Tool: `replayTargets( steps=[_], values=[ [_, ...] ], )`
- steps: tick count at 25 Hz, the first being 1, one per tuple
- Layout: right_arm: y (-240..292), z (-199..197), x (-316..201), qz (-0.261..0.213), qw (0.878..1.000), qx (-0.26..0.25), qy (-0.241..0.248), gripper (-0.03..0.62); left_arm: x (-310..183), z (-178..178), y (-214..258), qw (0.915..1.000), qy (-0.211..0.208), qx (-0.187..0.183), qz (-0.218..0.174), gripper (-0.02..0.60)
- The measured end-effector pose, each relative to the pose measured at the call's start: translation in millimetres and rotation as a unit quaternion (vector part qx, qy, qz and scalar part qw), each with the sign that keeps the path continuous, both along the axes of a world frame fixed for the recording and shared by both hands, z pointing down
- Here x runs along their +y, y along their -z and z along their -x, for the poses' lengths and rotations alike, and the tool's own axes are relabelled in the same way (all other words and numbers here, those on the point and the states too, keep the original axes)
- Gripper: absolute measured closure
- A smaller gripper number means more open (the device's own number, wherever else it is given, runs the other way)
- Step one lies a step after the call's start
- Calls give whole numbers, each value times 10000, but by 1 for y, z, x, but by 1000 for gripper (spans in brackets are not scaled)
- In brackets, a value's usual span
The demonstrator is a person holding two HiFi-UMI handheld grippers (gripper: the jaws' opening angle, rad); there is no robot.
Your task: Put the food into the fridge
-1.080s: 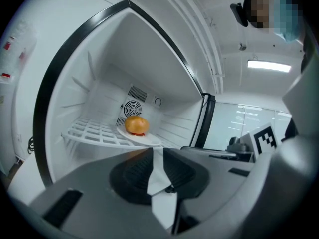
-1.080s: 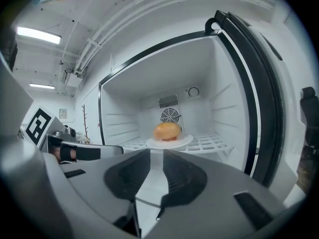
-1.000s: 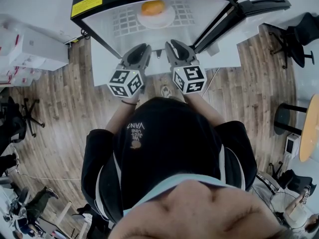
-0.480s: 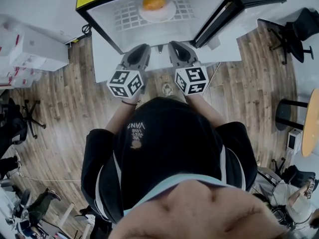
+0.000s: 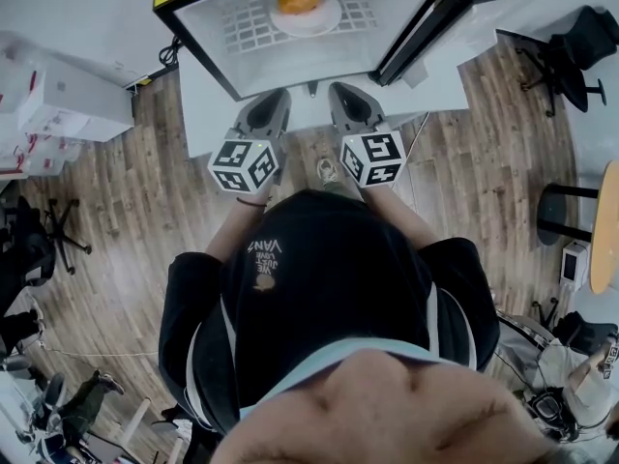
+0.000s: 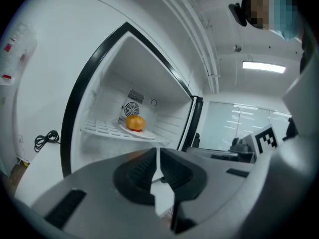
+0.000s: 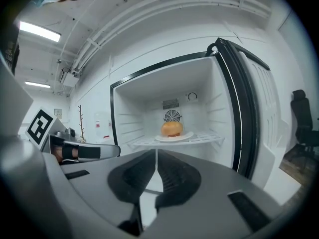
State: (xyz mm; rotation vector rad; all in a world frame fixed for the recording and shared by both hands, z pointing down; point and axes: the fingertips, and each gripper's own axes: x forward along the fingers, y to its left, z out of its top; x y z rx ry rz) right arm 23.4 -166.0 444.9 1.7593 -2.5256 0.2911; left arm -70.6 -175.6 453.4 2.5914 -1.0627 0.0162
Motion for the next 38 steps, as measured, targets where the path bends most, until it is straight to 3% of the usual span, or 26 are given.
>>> replayTargets(
  steps=[11,38],
  values=[
    [-4,6,22,17,9999,82,-122,572,22,6,-7,9998,-169,-3,43,552],
    [-14,12,61,45,9995,107,-279,582,58,23,-12,9999,-80,-99,-42,554]
  ],
)
